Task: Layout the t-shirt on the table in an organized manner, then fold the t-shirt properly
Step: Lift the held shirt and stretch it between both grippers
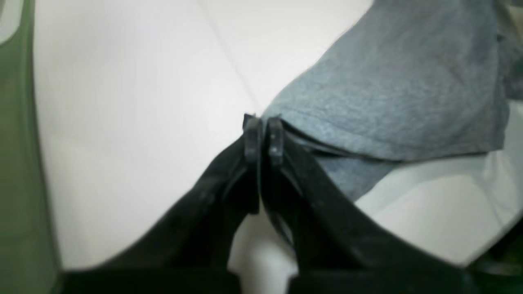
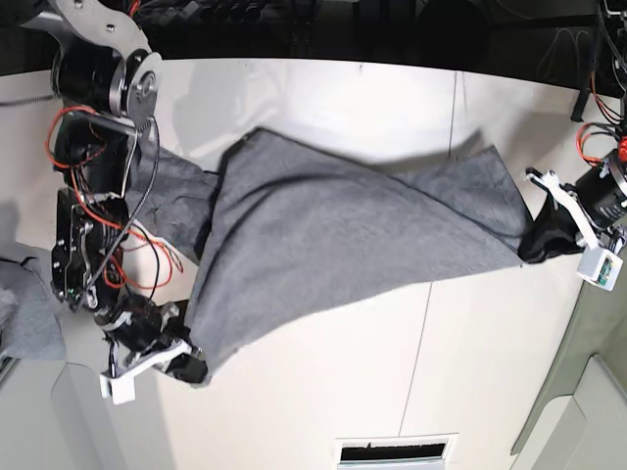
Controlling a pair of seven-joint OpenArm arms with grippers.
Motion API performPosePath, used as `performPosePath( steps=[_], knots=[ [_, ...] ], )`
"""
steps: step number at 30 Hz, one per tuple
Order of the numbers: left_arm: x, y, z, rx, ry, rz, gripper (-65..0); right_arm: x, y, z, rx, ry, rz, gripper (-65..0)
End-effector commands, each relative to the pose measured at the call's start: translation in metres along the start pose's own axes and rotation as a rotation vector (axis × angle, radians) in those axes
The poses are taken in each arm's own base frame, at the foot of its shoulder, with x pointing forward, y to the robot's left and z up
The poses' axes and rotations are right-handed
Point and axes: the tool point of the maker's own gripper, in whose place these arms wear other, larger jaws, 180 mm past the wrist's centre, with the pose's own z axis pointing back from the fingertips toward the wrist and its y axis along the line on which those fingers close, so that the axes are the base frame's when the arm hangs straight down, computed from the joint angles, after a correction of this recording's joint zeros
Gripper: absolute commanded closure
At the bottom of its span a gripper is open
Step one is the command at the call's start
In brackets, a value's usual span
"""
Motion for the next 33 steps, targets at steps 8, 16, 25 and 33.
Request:
performPosePath(
  steps=[8, 16, 25, 33],
  knots=[
    [0.084, 0.08, 0.007, 0.084, -0.17, 0.048, 0.0, 0.151, 0.094, -0.007, 0.168, -0.12, 0.243, 0.0],
    [0.132, 0.066, 0.056, -0.093, -0.283, 0.044, 0.0, 0.188, 0.105, 0.032, 0.224, -0.129, 0.29, 0.0],
    [0.057, -0.066, 0.069, -0.419, -0.064, 0.034, 0.0, 0.078, -0.017, 0.104, -0.019, 0.046, 0.264, 0.0],
    [-0.011, -0.143, 0.06, -0.587, 0.091, 0.157, 0.0, -0.035, -0.104, 0.195, -0.237, 0.106, 0.018, 0.0]
  ],
)
